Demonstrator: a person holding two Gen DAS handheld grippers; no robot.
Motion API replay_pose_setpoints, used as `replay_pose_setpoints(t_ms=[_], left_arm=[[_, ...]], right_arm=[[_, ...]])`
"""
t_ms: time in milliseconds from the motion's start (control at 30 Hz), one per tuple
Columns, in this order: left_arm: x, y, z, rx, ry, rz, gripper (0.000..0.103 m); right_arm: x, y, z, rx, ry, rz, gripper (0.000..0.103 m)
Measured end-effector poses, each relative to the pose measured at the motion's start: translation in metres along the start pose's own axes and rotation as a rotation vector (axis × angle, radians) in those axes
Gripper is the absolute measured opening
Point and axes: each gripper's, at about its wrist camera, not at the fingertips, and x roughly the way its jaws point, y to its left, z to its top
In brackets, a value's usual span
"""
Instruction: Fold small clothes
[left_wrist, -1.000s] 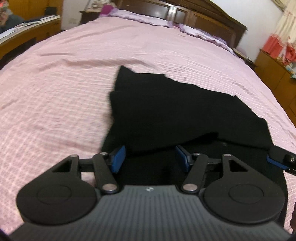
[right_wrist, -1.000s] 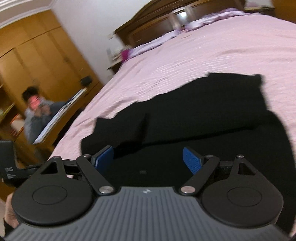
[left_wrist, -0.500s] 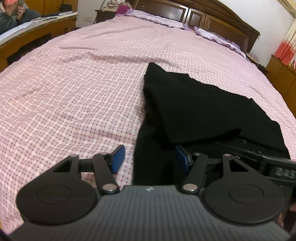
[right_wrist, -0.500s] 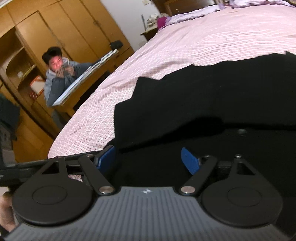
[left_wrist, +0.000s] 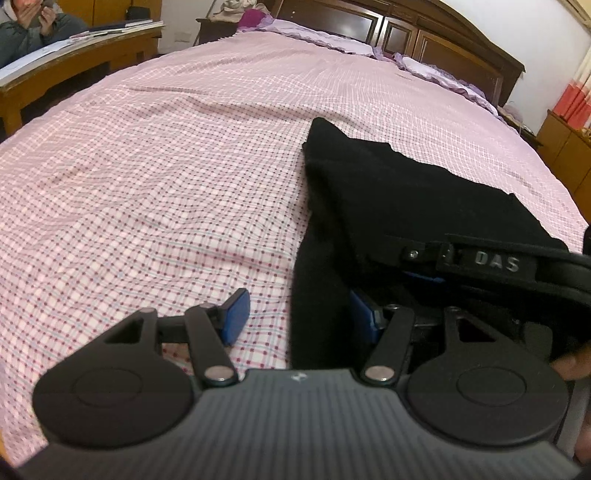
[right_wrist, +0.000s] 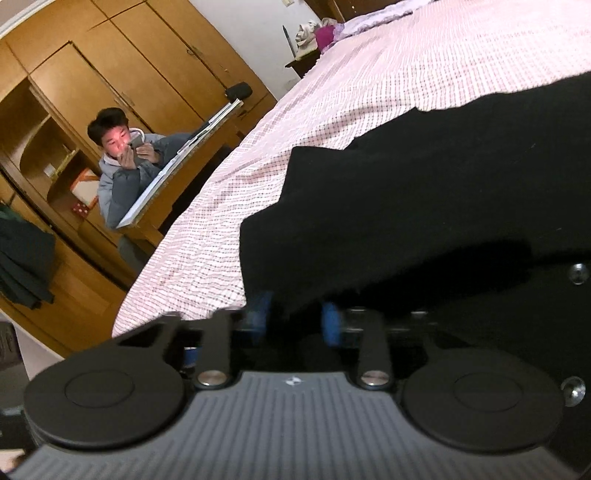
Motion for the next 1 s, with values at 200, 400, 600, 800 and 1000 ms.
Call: replay_pose_setpoints(t_ms=[200, 400, 600, 800, 1000], left_arm=[[0.006, -0.005, 0.003, -0.006, -0.004, -0.011, 0.062], [0.014, -0.012, 0.005, -0.001, -0.002, 0.008, 0.062], [0.015, -0.015, 0.006, 0.01, -0.002, 0.02, 0.062], [0.017, -0.02, 0.006, 0.023, -0.001, 0.036, 0.062], [0.021, -0.026, 0.009, 0.045, 0.004, 0.052, 0.062]], right_arm=[[-0.022, 0.002, 0.016, 0.024, -0.099, 0.059, 0.005], [-0.083, -0.001, 0.038, 0.001, -0.303, 0.016, 0.004], [-0.14, -0.024, 0.047, 0.023, -0.468, -0.11, 0.004], [-0.174, -0.069, 0.042, 0.115, -0.539, -0.242, 0.004], [-0.164, -0.121, 0.022, 0.193, -0.451, -0.353, 0.006]])
